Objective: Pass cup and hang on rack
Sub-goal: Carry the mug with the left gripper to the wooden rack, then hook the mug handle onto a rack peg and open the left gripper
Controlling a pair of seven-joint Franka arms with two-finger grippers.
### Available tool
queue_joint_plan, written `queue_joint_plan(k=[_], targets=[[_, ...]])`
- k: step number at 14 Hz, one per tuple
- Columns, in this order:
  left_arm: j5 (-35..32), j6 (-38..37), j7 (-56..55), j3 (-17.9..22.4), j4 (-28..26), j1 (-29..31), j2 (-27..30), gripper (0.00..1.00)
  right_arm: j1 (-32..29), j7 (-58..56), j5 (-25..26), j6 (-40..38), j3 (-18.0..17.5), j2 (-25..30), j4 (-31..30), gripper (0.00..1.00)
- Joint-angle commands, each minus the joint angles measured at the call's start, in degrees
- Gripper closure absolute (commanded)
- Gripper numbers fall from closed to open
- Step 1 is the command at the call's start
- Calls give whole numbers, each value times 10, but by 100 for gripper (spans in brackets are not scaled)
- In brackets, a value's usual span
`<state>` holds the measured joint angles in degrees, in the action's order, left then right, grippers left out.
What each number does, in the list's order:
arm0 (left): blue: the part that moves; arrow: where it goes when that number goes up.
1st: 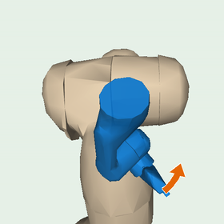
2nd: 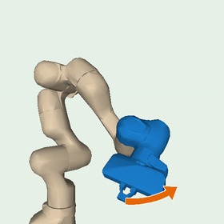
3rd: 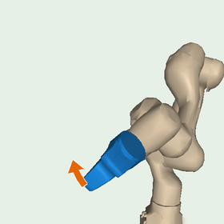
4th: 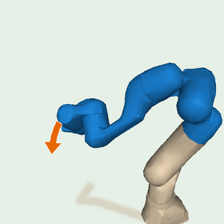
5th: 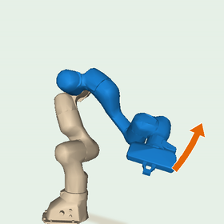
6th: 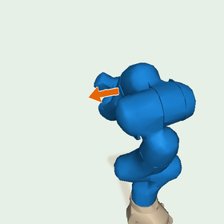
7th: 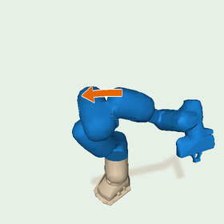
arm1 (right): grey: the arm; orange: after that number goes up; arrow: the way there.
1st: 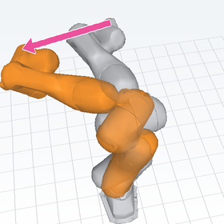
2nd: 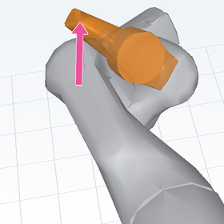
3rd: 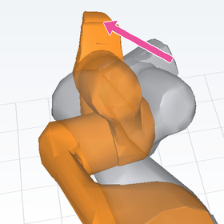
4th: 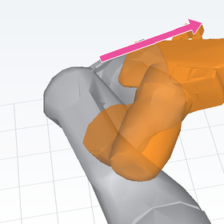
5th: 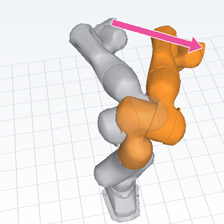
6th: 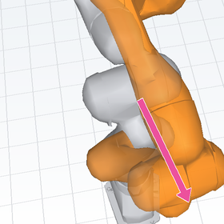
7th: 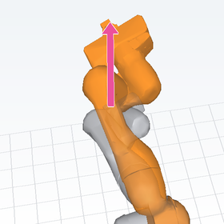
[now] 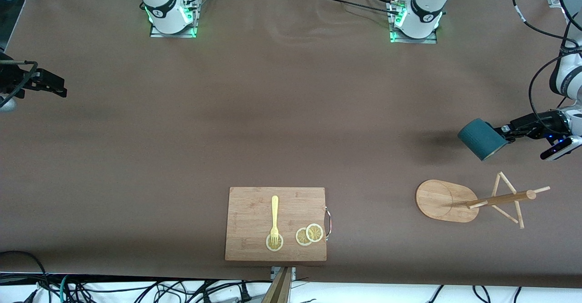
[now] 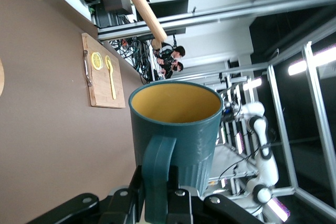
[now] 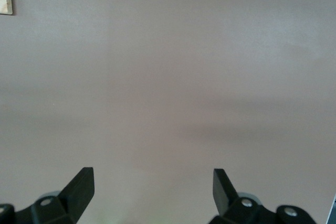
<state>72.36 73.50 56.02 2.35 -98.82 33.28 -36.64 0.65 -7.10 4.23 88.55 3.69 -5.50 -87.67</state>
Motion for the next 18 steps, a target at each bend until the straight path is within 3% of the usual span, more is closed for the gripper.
queue_joint_plan(k=[1,8,14,18], targets=[[26,-11,-94,-4,34,0,-1,100,-6,-5,2,-8,-4,6,3,0],[35,69,-273,-7,89,-20,-5,100,-6,-6,3,-8,-6,5,4,0],[57,73,-317,-7,108,-27,-44,100,-6,-5,2,-8,-6,5,4,0],[57,72,-376,-7,149,-22,-66,100,-6,-5,3,-8,-14,5,4,0]])
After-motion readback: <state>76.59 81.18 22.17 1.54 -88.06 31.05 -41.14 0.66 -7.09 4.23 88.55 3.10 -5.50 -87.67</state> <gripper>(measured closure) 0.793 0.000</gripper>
